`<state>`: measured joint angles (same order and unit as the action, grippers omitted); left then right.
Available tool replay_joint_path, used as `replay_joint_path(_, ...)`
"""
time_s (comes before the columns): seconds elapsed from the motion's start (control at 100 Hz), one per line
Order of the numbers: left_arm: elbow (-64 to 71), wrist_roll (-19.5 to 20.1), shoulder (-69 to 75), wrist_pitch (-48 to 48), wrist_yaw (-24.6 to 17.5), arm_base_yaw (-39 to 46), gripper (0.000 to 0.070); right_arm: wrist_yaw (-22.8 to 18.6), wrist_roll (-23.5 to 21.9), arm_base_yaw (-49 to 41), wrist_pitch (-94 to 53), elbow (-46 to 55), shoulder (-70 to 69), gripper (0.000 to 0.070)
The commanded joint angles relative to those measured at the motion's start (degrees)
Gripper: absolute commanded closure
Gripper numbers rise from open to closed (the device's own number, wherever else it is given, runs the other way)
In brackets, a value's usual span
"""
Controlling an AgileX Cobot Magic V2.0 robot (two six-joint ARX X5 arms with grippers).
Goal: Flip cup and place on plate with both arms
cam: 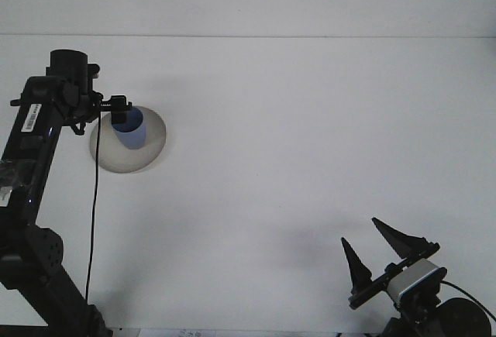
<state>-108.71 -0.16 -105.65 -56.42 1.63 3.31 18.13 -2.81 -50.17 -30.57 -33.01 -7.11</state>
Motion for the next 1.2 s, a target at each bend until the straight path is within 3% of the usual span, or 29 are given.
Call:
replay_joint_path(0.0, -2.5, -1.2, 0.9, -0.6, 0.0, -0.3, 0.0196, 0.1, -0.4, -0.5, 0.5, -0.3, 0.0, 0.0217)
replay_joint_path(0.32, 0.3, -2.9, 20.8, 0.8, -1.1, -4.5, 0.0196, 0.1, -0.4, -0.5, 0.5, -0.3, 0.0, 0.0217)
replay_joint_path(0.56, 27.7, -5.9, 46.3, 16.1, -2.3, -11.6, 0.0196, 0.1, -0.4, -0.5, 0.9, -0.3, 0.0, 0.0216)
replay_joint_path(0.71, 47.3, -12.8, 61.5, 22.9, -6.1, -19.4, 0.0196, 0.1, -0.4, -0.5, 0.9, -0.3, 0.0, 0.0216)
replay_joint_path(0.83, 59.4, -18.6, 71.5, 26.3, -6.2, -24.0, 0.0196, -0.1, -0.4, -0.5, 0.9, -0.3, 0.0, 0.0216)
replay_joint_path(0.96, 66.6, -20.1, 79.1, 26.5, -6.2, -26.7, 0.0198, -0.1, -0.4, -0.5, 0.9, -0.3, 0.0, 0.0223)
replay_joint_path(1.0, 67.6, -20.1, 80.8, 26.3, -6.2, -27.1, 0.0207, 0.0, -0.4, -0.5, 0.8, -0.3, 0.0, 0.0279)
replay_joint_path(1.05, 68.1, -20.1, 82.3, 25.9, -6.2, -27.3, 0.0301, -0.1, -0.4, -0.5, 0.5, -0.3, 0.0, 0.0459)
replay_joint_path(1.1, 68.1, -20.0, 83.2, 25.8, -6.1, -27.3, 0.0547, -0.1, -0.4, -0.5, 0.2, -0.3, -0.1, 0.07)
replay_joint_path(1.13, 68.1, -20.0, 83.6, 25.8, -6.1, -27.3, 0.07, -0.1, -0.4, -0.5, 0.1, -0.3, -0.1, 0.0697)
replay_joint_path(1.19, 68.1, -19.8, 83.9, 26.1, -6.1, -27.3, 0.069, 0.0, -0.4, -0.5, 0.1, -0.3, -0.1, 0.0694)
